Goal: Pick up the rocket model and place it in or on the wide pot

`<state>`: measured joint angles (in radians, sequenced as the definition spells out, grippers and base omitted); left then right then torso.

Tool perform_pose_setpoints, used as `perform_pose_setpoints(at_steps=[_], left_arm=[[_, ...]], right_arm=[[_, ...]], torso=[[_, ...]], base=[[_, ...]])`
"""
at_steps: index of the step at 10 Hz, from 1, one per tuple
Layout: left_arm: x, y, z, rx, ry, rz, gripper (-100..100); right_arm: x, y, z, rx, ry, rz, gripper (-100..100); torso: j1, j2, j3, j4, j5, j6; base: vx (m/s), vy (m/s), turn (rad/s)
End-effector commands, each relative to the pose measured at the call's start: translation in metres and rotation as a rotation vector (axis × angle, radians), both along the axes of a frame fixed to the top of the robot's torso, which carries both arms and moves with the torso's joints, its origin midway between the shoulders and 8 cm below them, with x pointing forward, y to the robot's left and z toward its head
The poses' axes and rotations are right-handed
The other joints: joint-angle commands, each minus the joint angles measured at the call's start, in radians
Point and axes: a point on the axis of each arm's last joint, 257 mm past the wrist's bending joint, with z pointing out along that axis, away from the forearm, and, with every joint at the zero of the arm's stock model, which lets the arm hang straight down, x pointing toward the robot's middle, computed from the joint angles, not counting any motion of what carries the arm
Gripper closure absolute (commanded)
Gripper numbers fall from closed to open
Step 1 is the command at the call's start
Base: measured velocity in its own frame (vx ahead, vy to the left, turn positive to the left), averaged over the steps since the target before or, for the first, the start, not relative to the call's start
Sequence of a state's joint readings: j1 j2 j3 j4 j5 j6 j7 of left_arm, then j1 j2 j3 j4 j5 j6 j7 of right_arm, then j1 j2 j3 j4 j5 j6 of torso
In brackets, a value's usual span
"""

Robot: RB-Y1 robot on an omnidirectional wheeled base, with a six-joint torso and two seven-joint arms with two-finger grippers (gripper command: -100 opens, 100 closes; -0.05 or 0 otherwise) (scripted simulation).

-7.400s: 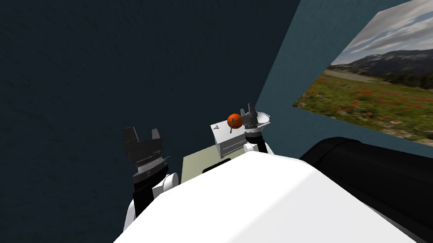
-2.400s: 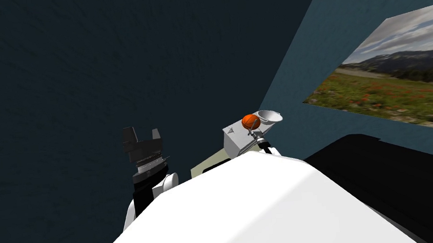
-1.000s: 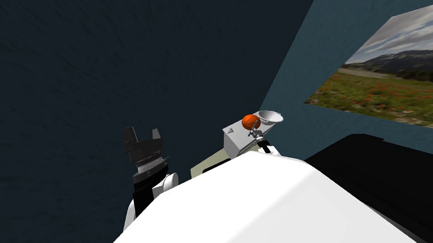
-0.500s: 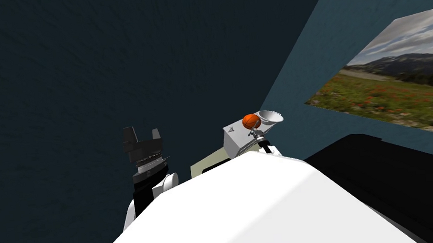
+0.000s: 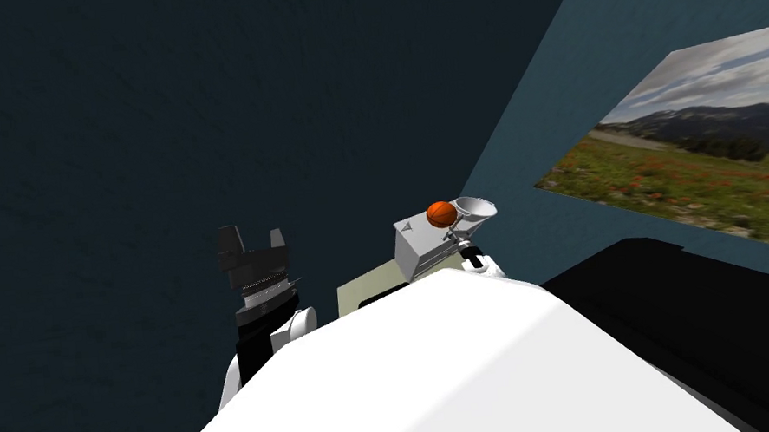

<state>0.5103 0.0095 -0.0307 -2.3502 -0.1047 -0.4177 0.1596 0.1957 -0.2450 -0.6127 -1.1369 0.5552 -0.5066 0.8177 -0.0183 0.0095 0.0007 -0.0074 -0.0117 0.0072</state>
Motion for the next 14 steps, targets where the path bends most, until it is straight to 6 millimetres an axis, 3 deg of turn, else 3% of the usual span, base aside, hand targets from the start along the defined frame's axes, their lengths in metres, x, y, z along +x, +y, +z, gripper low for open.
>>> perform_pose_setpoints(at_steps=[1, 7, 14], left_arm=[[0.0, 0.0, 0.0, 0.0, 0.0, 0.0, 0], [0.0, 0.0, 0.0, 0.0, 0.0, 0.0, 0], [0.0, 0.0, 0.0, 0.0, 0.0, 0.0, 0]], right_arm=[[0.002, -0.009, -0.001, -0.004, 0.019, -0.016, 100], [0.011, -0.053, 0.015, -0.013, 0.057, -0.084, 100], [0.02, -0.11, 0.058, -0.02, 0.048, -0.172, 100]], torso=[[0.0, 0.0, 0.0, 0.0, 0.0, 0.0], [-0.002, -0.006, -0.003, -0.001, 0.0, -0.002], [-0.004, -0.008, -0.004, -0.001, 0.0, -0.001]], base=[[-0.117, -0.12, 0.111], [-0.081, -0.12, 0.108], [-0.062, -0.146, 0.111]])
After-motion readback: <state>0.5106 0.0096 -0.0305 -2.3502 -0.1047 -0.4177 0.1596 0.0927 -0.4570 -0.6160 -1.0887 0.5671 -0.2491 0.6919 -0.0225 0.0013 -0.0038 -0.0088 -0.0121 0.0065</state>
